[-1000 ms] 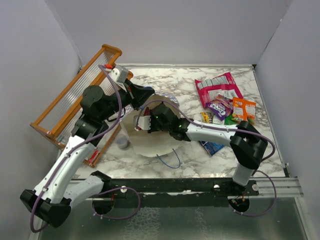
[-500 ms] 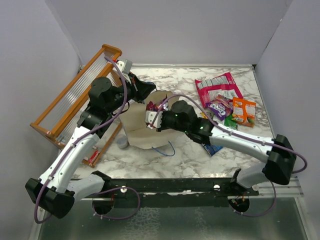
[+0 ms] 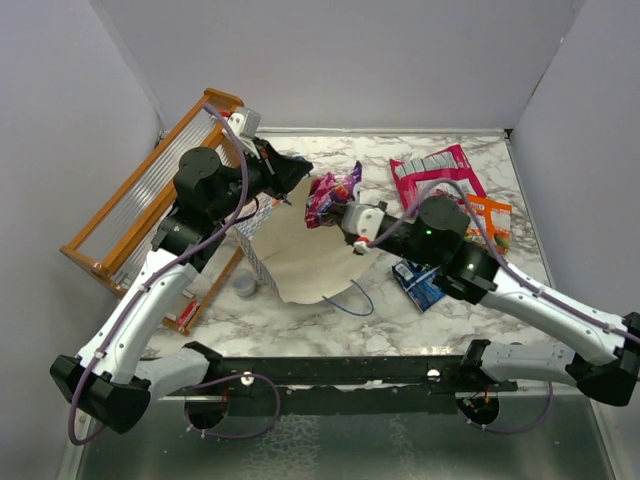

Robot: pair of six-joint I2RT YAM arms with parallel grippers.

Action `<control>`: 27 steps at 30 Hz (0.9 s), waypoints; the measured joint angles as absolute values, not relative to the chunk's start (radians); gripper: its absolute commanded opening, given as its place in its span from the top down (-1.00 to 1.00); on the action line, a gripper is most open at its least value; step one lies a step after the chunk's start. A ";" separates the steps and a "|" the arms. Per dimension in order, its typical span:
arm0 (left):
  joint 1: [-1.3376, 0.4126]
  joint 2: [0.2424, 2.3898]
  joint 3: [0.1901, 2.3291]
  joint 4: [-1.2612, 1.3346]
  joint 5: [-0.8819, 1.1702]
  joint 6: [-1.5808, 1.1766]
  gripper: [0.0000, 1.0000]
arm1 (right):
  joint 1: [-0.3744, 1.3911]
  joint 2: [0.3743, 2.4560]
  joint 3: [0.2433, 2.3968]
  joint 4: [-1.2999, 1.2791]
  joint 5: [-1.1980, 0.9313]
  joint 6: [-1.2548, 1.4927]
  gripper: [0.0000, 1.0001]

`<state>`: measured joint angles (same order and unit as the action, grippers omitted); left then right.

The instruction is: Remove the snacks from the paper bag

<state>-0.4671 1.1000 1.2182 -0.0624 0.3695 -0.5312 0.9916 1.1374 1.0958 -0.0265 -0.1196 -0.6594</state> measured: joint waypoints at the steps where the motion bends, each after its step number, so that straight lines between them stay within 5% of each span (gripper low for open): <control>1: -0.467 1.100 1.226 -0.063 0.370 -0.532 1.00 | 0.992 1.115 1.105 -0.031 -0.126 -0.651 0.97; 11: -0.467 1.106 1.258 -0.038 0.427 -0.632 1.00 | 0.992 0.854 1.182 -0.023 -0.084 -0.560 0.97; 27: -0.455 1.125 1.246 0.123 0.484 -0.898 1.00 | 0.992 0.811 1.130 0.020 0.299 -0.504 0.97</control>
<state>-0.4553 1.1248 1.2461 0.1226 0.4835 -0.8978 0.9916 0.8112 1.1301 0.0204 0.2993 -0.5041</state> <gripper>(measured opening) 0.018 0.110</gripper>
